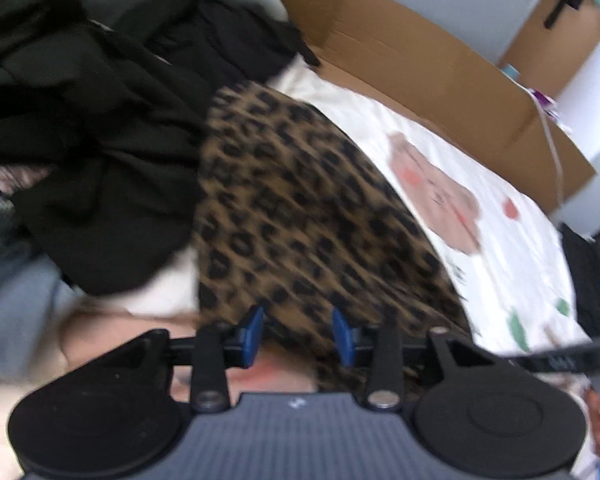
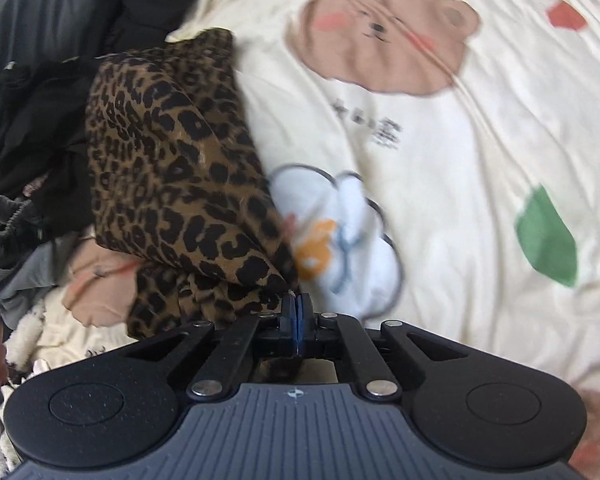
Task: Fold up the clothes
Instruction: 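Lift the leopard trousers with the left tool while the right tool grasps them, then pull the leopard trousers out of the pile onto the open sheet with both tools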
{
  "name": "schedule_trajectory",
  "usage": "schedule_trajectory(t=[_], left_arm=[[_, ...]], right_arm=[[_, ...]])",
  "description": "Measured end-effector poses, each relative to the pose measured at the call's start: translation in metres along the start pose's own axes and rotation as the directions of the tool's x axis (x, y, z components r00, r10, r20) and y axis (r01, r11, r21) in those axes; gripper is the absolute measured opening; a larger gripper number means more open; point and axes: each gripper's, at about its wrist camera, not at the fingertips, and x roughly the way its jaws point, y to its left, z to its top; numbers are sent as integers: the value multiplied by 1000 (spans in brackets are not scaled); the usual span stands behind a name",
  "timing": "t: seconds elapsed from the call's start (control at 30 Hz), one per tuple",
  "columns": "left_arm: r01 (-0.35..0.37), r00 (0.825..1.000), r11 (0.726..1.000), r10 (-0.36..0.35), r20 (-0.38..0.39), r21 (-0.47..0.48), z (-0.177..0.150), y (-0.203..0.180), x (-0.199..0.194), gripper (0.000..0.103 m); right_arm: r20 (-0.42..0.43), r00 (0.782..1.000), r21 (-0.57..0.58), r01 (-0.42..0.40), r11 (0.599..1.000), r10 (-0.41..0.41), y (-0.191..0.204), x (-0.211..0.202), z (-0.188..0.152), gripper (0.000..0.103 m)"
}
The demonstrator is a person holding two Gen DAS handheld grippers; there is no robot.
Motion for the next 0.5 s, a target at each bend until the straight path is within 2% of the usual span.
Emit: schedule_trajectory(t=[0.1, 0.27, 0.4, 0.5], left_arm=[[-39, 999, 999, 39, 17, -10, 10, 8, 22, 51], [-53, 998, 997, 54, 17, -49, 19, 20, 45, 51], [-51, 998, 996, 54, 37, -68, 21, 26, 59, 64], [-32, 999, 992, 36, 31, -124, 19, 40, 66, 66]], right_arm=[[1, 1000, -8, 3, 1000, -3, -1, -1, -3, 0], [-4, 1000, -17, 20, 1000, -20, -2, -1, -5, 0], [-19, 998, -17, 67, 998, -67, -7, -4, -7, 0], [-23, 996, 4, 82, 997, -82, -15, -7, -9, 0]])
